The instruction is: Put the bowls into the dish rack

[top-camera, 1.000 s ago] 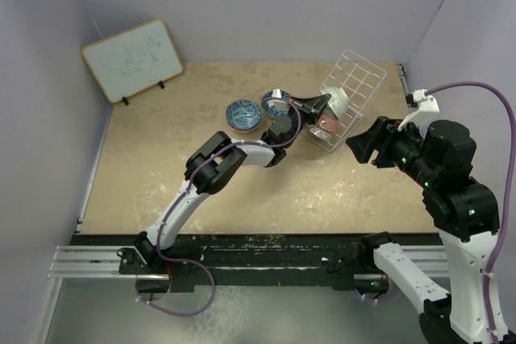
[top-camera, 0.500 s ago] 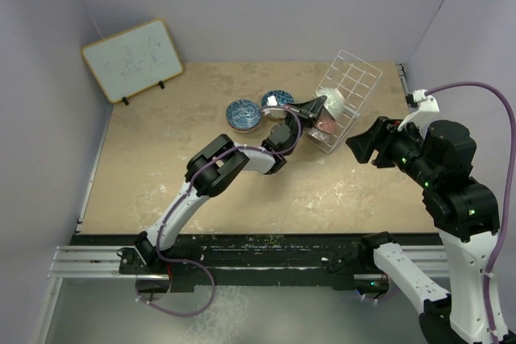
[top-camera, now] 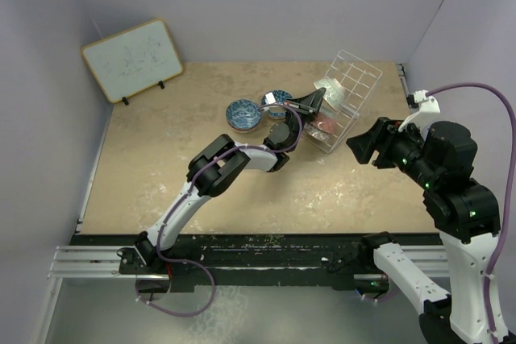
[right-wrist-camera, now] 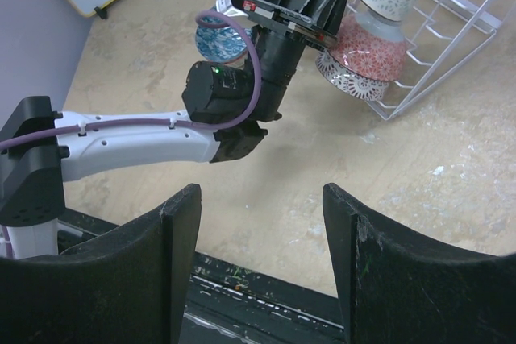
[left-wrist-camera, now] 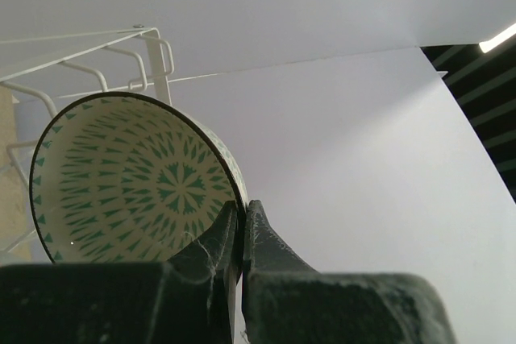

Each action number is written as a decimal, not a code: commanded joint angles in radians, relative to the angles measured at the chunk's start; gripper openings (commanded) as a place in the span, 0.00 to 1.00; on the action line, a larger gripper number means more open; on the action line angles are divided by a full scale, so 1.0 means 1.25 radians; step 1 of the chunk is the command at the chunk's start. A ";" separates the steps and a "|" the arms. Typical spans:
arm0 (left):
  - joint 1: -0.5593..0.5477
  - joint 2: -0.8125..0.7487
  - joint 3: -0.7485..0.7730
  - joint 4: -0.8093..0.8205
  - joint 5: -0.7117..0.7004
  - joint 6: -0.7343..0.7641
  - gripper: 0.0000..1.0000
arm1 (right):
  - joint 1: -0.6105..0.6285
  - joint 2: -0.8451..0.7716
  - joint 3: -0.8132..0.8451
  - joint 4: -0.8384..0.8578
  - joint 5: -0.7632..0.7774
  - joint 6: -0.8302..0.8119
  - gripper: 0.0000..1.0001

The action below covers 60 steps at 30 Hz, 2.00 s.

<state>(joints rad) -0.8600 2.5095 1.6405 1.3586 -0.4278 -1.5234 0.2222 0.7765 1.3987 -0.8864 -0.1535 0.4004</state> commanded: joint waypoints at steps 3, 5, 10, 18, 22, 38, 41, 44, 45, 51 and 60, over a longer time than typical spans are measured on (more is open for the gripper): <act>-0.011 -0.029 0.023 0.151 -0.058 0.055 0.00 | 0.003 -0.007 0.019 0.002 -0.016 -0.014 0.64; -0.023 -0.040 0.000 0.169 -0.096 0.079 0.00 | 0.003 -0.007 0.022 -0.002 -0.019 -0.018 0.64; -0.050 -0.044 -0.010 0.184 -0.161 0.114 0.00 | 0.003 -0.018 0.019 -0.011 -0.038 -0.020 0.64; -0.083 -0.012 0.038 0.220 -0.219 0.161 0.00 | 0.015 -0.042 0.013 -0.014 -0.049 -0.018 0.65; -0.086 0.013 0.061 0.231 -0.245 0.174 0.00 | 0.024 -0.053 0.000 -0.018 -0.046 -0.018 0.65; -0.094 0.054 0.083 0.232 -0.304 0.178 0.00 | 0.058 -0.064 -0.024 -0.022 -0.036 -0.028 0.65; -0.097 0.040 0.057 0.230 -0.313 0.180 0.00 | 0.058 -0.066 -0.030 -0.020 -0.039 -0.028 0.65; -0.101 0.035 0.052 0.211 -0.319 0.178 0.00 | 0.058 -0.067 -0.032 -0.022 -0.039 -0.028 0.65; -0.101 0.035 0.053 0.206 -0.318 0.178 0.00 | 0.058 -0.067 -0.031 -0.023 -0.039 -0.027 0.65; -0.101 0.037 0.045 0.210 -0.330 0.179 0.00 | 0.058 -0.070 -0.033 -0.029 -0.039 -0.027 0.65; -0.100 0.006 -0.006 0.173 -0.328 0.145 0.21 | 0.058 -0.070 -0.036 -0.027 -0.042 -0.025 0.65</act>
<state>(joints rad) -0.9813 2.5862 1.6463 1.5013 -0.7998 -1.3319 0.2890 0.6991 1.3540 -0.9386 -0.1833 0.3840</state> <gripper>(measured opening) 0.167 0.650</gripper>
